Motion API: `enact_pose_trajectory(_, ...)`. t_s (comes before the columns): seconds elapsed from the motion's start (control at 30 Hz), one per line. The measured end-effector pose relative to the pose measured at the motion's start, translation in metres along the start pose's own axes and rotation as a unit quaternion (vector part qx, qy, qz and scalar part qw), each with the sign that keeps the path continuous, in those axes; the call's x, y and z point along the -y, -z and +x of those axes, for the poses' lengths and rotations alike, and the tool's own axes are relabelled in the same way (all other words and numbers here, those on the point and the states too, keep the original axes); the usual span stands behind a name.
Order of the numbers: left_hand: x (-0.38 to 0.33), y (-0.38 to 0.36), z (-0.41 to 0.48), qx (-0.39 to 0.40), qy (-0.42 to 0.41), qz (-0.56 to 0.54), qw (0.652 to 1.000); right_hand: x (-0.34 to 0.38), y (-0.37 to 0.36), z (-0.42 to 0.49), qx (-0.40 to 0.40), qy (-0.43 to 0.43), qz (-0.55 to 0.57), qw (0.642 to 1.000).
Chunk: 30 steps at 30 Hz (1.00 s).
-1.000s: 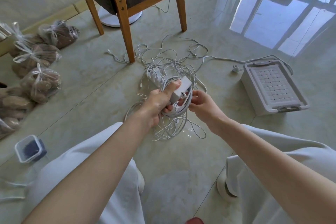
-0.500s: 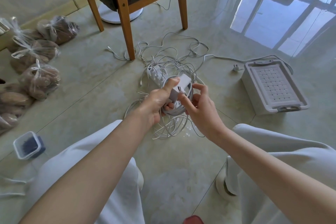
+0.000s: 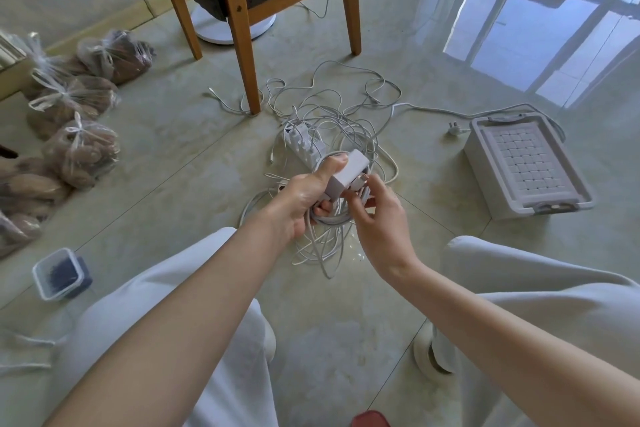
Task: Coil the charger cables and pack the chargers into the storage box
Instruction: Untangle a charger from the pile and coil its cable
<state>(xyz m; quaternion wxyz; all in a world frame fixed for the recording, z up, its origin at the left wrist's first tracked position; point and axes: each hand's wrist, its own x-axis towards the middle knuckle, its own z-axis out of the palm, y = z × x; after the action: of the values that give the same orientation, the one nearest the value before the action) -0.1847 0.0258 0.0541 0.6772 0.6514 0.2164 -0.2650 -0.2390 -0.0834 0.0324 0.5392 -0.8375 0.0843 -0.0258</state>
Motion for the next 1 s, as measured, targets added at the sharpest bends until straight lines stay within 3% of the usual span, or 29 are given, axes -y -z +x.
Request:
enact_pose_trajectory(0.13, 0.009, 0.006, 0.008, -0.08, -0.029, 0.086, 0.993, 0.014, 0.022, 0.014, -0.063, 0.026, 0.02, 0.997)
enact_pose_trajectory(0.23, 0.016, 0.013, 0.012, -0.117, -0.041, 0.124, 0.985, 0.026, 0.045, 0.028, -0.078, -0.047, 0.202, 0.975)
enact_pose_trajectory(0.33, 0.019, 0.017, 0.017, -0.135, -0.039, 0.151, 0.978, 0.031, 0.051, 0.02, -0.025, -0.165, 0.362, 0.917)
enact_pose_trajectory(0.6, 0.011, 0.011, 0.012, -0.165, -0.017, 0.111, 0.98, 0.018, 0.071, -0.003, 0.091, -0.221, 0.188, 0.953)
enact_pose_trajectory(0.77, -0.01, 0.001, -0.018, -0.042, 0.0, -0.11, 0.993, 0.001, 0.082, -0.006, 0.111, -0.211, 0.043, 0.97)
enact_pose_trajectory(0.9, -0.014, 0.0, -0.048, 0.043, 0.001, -0.154, 0.987, 0.006, 0.096, -0.001, 0.114, -0.164, -0.016, 0.98)
enact_pose_trajectory(1.0, -0.011, 0.0, -0.058, 0.062, 0.017, -0.179, 0.982, 0.012, 0.099, -0.003, 0.161, -0.144, -0.025, 0.976)
